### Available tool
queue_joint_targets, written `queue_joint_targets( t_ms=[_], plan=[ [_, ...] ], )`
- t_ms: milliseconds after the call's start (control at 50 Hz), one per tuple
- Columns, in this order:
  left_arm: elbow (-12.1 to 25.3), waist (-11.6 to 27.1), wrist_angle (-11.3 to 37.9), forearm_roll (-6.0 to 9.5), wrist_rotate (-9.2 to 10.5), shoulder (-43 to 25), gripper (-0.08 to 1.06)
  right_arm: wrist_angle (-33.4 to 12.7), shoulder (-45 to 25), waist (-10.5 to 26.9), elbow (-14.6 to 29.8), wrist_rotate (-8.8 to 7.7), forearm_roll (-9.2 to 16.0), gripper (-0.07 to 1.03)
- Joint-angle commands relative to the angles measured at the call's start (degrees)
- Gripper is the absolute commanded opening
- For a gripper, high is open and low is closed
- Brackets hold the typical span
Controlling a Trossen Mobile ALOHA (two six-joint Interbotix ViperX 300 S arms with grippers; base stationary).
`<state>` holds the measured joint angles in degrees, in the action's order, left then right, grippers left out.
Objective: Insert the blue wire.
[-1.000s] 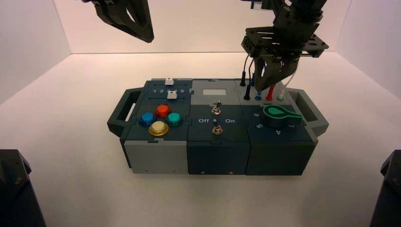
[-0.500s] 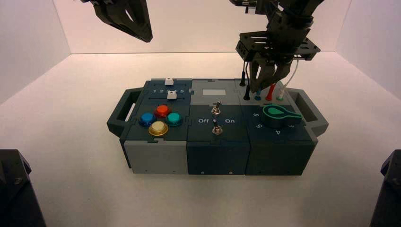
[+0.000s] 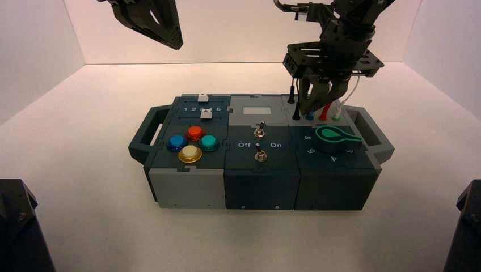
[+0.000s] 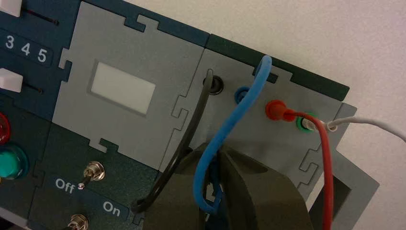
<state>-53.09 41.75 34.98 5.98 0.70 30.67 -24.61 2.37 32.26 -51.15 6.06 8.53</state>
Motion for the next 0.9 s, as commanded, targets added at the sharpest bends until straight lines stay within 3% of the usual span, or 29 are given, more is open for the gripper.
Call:
queue_joint_targets(
  t_ms=[20, 900],
  plan=[
    [1.14, -0.18, -0.53, -0.09, -0.26, 0.62, -0.03, -0.18, -0.62, 1.05, -0.18, 0.62, 0.53, -0.02],
    [1.23, -0.09, -0.53, -0.09, -0.26, 0.70, -0.03, -0.70, -4.13, 2.46, 0.26, 0.44, 0.62, 0.01]
  ],
)
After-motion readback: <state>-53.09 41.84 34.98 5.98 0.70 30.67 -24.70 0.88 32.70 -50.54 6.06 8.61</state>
